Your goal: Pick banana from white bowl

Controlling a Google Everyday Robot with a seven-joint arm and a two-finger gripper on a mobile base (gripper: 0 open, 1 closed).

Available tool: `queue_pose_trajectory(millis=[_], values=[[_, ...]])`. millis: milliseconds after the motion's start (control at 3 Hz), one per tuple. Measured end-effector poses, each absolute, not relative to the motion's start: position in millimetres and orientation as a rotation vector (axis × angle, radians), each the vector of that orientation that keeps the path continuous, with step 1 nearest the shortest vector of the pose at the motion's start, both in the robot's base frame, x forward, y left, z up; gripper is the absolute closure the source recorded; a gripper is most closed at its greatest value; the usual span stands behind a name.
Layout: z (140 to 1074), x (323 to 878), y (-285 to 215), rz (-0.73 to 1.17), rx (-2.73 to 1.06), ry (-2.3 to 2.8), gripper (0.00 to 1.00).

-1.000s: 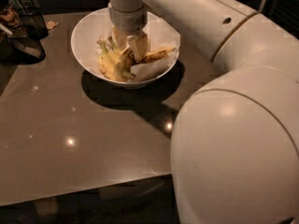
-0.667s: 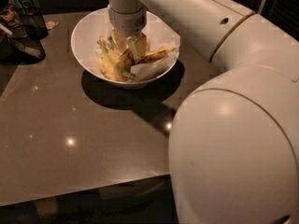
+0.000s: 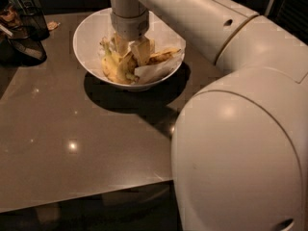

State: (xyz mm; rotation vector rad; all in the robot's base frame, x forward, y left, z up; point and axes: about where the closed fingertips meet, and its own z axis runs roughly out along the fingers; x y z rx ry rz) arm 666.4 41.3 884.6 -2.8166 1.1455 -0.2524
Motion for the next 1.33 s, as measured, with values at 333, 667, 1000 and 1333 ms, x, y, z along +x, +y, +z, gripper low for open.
queue_pose_trajectory(millis=[333, 667, 1000, 1333], values=[[886, 664, 37, -0.206, -2.766, 1.205, 0.64], [894, 660, 21, -0.161, -2.653, 1.339, 0.87], [893, 664, 25, -0.168, -2.639, 1.337, 1.00], [893, 664, 25, -0.168, -2.639, 1.337, 1.00]])
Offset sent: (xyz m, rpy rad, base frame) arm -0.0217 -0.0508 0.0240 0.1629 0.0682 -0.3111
